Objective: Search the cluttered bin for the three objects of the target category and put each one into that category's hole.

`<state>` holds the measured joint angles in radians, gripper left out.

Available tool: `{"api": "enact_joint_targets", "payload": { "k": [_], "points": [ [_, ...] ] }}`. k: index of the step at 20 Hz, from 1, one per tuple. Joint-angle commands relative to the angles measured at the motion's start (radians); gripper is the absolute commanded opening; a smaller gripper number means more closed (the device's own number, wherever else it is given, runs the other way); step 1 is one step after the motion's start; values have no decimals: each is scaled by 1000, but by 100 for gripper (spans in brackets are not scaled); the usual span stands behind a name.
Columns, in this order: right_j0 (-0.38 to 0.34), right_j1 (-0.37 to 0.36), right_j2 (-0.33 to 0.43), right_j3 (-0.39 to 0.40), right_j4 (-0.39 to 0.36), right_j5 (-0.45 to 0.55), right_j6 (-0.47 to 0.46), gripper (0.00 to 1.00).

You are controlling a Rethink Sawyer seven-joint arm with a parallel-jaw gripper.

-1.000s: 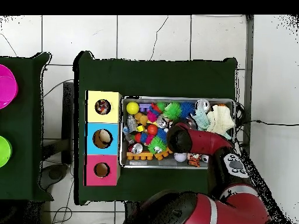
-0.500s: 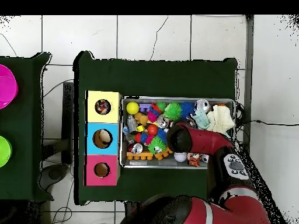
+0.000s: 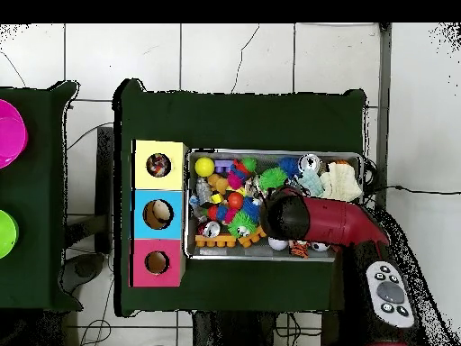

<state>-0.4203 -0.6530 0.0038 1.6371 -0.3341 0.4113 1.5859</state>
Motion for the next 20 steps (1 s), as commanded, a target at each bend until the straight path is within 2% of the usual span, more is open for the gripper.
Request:
{"api": "enact_joint_targets", "payload": {
  "k": [1, 5, 9, 12, 15, 20],
  "points": [
    [-23, -176, 113, 94, 51, 150, -26, 0],
    [-35, -218, 154, 129, 72, 143, -19, 0],
    [-25, -222, 185, 146, 105, 130, 14, 0],
    [9, -222, 172, 142, 118, 125, 58, 0],
    [58, -218, 126, 133, 124, 145, 115, 0],
    [76, -185, 100, 162, 151, 92, 172, 0]
  ]
}}
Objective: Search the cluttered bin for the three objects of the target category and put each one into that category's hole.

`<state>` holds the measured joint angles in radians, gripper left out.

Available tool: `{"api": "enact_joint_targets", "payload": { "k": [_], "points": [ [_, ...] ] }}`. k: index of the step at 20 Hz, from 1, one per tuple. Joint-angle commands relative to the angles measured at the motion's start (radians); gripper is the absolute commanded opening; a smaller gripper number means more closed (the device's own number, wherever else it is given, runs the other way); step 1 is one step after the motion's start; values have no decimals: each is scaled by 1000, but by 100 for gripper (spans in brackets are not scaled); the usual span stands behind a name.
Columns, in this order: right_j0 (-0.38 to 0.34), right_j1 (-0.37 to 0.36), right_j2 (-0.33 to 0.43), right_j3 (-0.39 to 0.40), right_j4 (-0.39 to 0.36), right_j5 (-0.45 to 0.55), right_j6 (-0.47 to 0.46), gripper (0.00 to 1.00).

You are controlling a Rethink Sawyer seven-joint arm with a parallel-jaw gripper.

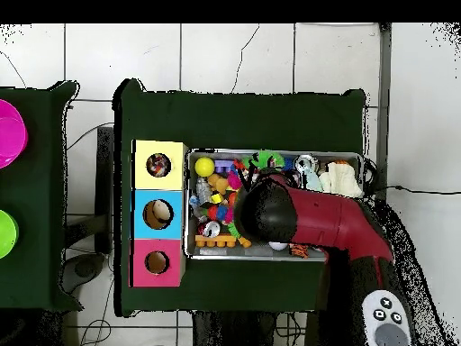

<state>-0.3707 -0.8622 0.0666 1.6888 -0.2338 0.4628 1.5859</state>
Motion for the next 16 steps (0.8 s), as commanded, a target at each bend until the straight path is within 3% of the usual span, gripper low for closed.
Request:
{"api": "enact_joint_targets", "payload": {
  "k": [1, 16],
  "points": [
    [27, 32, 35, 117, 57, 27, 179, 0],
    [81, 129, -20, 183, 94, -209, 256, 0]
  ]
}}
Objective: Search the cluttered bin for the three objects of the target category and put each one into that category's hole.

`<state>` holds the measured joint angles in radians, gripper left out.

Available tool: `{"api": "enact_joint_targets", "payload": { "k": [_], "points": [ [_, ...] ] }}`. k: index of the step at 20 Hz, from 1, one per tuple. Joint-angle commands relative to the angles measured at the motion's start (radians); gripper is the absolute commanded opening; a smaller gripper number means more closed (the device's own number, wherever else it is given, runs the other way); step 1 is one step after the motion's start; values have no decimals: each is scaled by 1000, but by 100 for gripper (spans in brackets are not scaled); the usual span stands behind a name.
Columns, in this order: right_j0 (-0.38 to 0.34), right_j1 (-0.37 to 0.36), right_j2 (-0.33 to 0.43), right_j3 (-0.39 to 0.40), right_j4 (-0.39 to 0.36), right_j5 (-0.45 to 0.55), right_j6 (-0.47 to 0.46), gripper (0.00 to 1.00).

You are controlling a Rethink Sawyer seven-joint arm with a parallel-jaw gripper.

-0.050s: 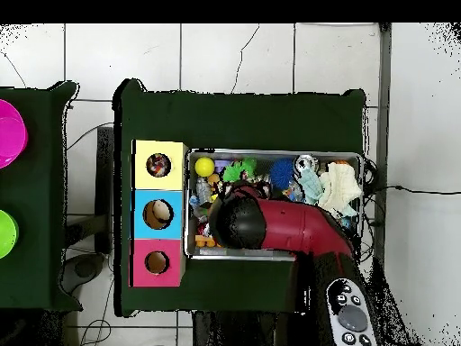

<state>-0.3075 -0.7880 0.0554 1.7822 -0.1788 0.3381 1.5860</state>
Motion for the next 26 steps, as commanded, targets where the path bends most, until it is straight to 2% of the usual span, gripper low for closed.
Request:
{"api": "enact_joint_targets", "payload": {
  "k": [1, 6, 20, 26],
  "points": [
    [22, 60, -13, 93, 42, -94, 258, 0],
    [42, 48, -14, 111, 89, -84, 268, 0],
    [272, 53, -148, 28, 298, 26, 351, 0],
    [328, 124, -175, -12, 366, -27, 366, 0]
  ]
}}
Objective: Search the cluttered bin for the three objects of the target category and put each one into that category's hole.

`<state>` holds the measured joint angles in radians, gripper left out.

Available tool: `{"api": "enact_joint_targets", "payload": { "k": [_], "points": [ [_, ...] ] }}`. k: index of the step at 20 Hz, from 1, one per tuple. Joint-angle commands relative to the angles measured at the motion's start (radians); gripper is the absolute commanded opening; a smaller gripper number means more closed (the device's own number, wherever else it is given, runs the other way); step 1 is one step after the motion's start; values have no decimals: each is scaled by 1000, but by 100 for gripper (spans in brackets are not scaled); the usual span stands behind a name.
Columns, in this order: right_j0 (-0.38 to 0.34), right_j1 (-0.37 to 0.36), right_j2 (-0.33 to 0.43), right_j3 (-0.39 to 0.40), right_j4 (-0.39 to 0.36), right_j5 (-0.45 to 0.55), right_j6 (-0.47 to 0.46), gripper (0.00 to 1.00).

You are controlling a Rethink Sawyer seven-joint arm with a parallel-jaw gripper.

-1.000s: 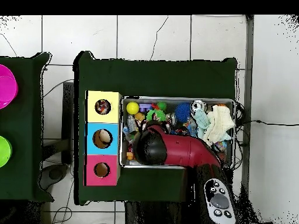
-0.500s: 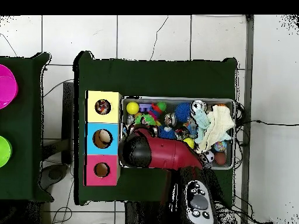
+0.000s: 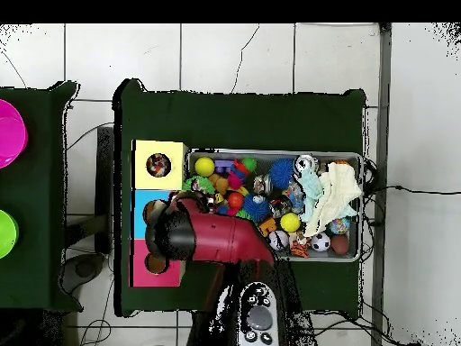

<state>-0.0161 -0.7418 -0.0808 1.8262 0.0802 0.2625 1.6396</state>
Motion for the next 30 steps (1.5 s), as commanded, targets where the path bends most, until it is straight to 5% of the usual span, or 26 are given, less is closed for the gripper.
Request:
{"api": "enact_joint_targets", "payload": {
  "k": [1, 11, 18, 30],
  "points": [
    [45, 92, -43, -68, 118, 43, 314, 0],
    [71, 140, -34, -129, 195, 47, 297, 0],
    [120, 116, -83, -238, 232, 258, 321, 0],
    [149, 118, -117, -304, 266, 357, 354, 0]
  ]
}}
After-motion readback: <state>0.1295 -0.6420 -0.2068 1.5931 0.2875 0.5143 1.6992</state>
